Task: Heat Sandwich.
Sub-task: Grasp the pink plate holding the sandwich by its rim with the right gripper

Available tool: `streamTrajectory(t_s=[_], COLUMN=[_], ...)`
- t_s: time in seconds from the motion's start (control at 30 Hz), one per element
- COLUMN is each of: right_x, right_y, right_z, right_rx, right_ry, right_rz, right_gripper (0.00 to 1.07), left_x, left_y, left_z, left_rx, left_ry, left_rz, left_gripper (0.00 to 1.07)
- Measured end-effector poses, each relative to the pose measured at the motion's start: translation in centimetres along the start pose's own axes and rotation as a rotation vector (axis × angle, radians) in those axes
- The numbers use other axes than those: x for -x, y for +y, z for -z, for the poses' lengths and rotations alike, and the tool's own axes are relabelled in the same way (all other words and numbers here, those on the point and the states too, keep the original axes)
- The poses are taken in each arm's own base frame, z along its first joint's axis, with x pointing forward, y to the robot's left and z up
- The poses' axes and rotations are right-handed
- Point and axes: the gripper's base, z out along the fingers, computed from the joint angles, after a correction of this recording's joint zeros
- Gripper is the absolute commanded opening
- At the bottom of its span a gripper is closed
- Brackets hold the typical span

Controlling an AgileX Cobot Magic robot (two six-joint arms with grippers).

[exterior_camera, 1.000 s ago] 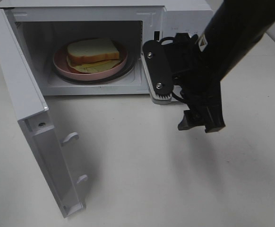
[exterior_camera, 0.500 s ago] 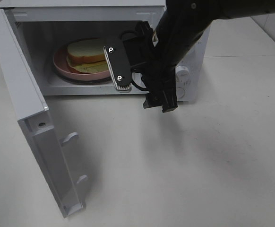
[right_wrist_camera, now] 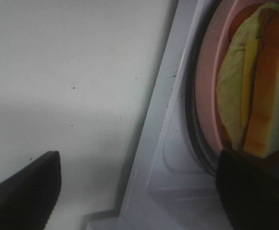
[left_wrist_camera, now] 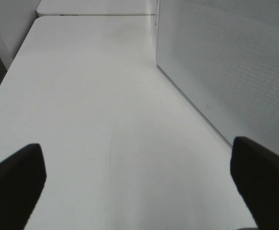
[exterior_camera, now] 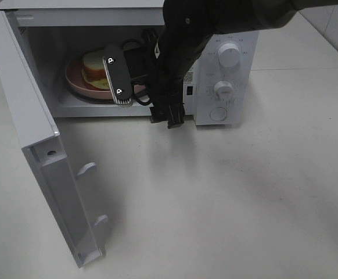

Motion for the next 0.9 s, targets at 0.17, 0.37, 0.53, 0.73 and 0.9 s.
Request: streamTrajectory(t_s=[0.17, 0.37, 0.53, 0.73, 0.9], right_x=[0.6, 1.0, 1.4, 1.8, 2.0], right_y=[-0.9, -1.7, -2.5, -3.2, -3.7], right_z=[-2.1, -3.5, -4.7, -6.3, -7.3], right_rx=[-0.014, -0.028, -0.035, -0.034, -0.029], right_ry=[-0.007, -0.011, -0.011, -0.006, 0.002], right_rz=[-0.001, -0.006, -0.023, -0.051, -0.062], right_gripper=[0.83, 0.82, 0.81, 0.8, 0.79], left_x=[0.0, 0.0, 0.0, 0.0, 0.0], left_y=[0.0, 0.0, 0.0, 0.0, 0.0], left_z=[0.0, 0.0, 0.0, 0.0, 0.0], left_rx=[0.0, 0.0, 0.0, 0.0, 0.0], left_ry=[0.0, 0.0, 0.0, 0.0, 0.0], left_rz=[0.0, 0.0, 0.0, 0.0, 0.0], left_gripper=[1.01, 1.01, 1.01, 1.01, 1.01])
